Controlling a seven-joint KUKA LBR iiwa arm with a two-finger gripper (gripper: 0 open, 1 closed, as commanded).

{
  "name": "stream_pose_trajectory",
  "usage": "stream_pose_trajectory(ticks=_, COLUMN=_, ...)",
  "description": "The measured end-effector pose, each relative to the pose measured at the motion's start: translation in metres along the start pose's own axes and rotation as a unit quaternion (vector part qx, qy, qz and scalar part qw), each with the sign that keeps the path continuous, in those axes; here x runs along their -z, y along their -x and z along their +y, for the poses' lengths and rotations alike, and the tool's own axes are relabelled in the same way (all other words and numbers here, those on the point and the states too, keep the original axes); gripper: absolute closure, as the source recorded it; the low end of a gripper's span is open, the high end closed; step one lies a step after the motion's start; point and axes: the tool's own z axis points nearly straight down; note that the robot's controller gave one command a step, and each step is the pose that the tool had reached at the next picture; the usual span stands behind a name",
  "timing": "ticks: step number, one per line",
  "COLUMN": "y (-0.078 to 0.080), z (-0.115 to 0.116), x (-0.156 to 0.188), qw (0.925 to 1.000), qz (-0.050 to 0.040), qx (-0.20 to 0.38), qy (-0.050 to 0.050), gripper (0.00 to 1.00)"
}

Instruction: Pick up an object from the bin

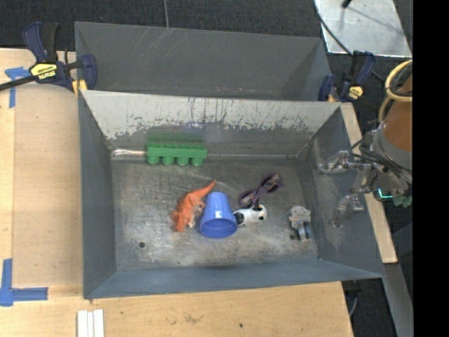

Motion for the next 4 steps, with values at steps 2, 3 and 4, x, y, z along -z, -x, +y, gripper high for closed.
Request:
stream_pose_trajectory(ticks=2, y=0.005, z=0.001, x=-0.038, qw=0.9981, qz=-0.0053, qx=0.061, qy=-0.001, gripper=0.00)
stream_pose_trajectory(ticks=3, y=0.003, z=0.003, x=-0.059, qw=0.9665, qz=-0.0024, qx=0.257, qy=-0.001, gripper=0.00)
stream_pose_trajectory(ticks=4, y=0.014, z=0.000, x=-0.054, qw=0.9419, qz=-0.0039, qx=0.336, qy=-0.002, gripper=0.00)
